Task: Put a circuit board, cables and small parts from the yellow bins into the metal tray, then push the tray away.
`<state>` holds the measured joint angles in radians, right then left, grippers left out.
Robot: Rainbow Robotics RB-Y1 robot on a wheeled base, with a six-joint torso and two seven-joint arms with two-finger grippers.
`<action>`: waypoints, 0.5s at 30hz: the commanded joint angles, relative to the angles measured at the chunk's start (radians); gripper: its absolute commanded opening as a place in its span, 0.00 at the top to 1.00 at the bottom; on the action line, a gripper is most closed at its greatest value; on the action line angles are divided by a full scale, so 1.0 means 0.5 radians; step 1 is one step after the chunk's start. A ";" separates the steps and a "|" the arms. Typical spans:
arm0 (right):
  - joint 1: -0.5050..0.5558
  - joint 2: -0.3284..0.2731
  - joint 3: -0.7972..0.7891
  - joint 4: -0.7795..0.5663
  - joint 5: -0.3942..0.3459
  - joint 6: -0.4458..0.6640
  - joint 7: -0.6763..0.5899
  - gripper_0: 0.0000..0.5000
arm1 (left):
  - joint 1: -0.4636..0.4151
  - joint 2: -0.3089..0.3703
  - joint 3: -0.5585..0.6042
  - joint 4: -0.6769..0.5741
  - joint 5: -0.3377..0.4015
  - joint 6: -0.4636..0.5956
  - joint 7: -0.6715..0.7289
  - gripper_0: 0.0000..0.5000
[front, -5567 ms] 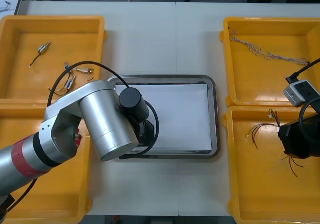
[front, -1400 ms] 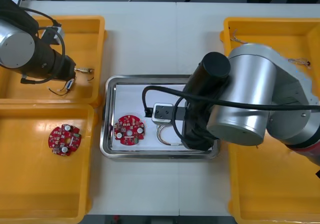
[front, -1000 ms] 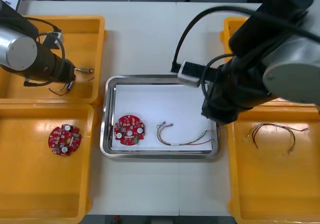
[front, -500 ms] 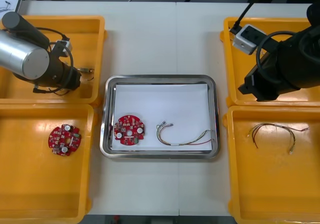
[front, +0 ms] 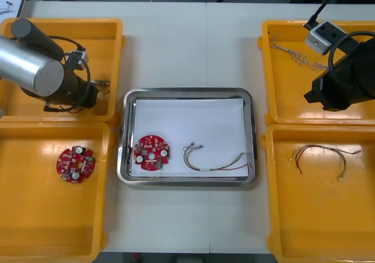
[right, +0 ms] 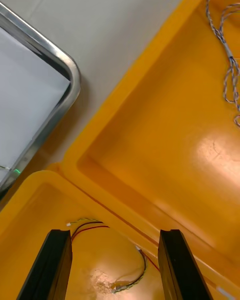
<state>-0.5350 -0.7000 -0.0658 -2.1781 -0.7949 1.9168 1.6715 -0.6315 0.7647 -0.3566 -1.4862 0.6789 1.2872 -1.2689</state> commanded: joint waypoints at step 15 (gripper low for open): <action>0.242 -0.066 -0.289 0.101 0.203 0.006 -0.060 0.00 | -0.013 -0.042 0.001 -0.019 -0.035 0.000 -0.168 1.00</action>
<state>-0.4249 -0.7004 -0.1848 -2.1520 -0.7067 1.9168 1.6713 -0.6315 0.7588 -0.3587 -1.4850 0.6676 1.2871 -1.2689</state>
